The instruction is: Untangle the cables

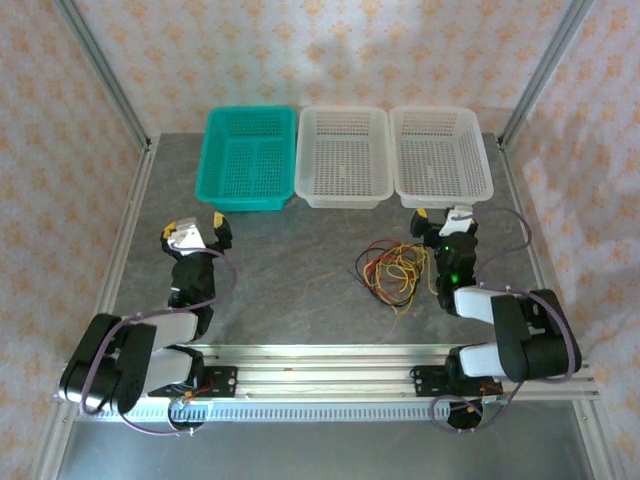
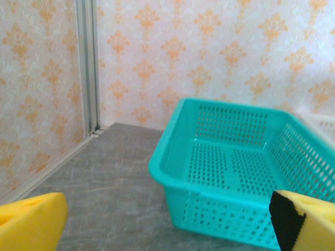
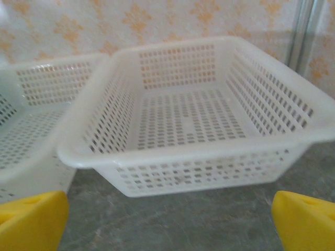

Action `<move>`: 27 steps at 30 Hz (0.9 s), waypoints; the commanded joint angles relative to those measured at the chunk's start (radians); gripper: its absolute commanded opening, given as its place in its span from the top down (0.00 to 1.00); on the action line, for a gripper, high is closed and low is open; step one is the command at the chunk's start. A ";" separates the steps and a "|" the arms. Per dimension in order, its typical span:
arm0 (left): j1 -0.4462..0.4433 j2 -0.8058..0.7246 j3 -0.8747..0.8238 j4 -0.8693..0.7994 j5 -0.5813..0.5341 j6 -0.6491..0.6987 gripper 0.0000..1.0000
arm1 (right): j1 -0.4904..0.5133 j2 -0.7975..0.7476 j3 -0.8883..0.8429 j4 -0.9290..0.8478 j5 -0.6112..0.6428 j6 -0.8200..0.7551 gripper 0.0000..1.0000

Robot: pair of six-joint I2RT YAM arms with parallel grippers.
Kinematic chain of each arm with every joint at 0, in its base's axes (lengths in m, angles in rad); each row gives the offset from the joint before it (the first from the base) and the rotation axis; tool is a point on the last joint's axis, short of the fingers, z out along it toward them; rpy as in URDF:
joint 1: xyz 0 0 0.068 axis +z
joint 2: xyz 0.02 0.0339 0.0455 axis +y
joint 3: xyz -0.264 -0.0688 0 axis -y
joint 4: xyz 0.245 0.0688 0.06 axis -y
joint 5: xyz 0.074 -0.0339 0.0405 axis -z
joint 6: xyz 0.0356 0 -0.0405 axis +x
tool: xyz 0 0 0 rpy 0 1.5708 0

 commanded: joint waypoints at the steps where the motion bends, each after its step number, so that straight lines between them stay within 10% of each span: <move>1: -0.013 -0.060 0.095 -0.303 -0.047 -0.053 0.00 | 0.005 -0.060 0.058 -0.179 0.039 0.030 0.00; 11: -0.004 -0.151 0.316 -0.894 -0.211 -0.552 0.00 | 0.006 -0.188 0.212 -0.634 0.055 0.322 0.00; 16: -0.003 -0.059 0.466 -1.147 -0.102 -0.630 0.00 | 0.006 -0.236 0.246 -0.752 -0.066 0.391 0.00; 27: -0.310 0.018 0.498 -1.076 0.151 -0.589 0.01 | 0.009 -0.106 0.436 -1.285 -0.101 0.523 0.08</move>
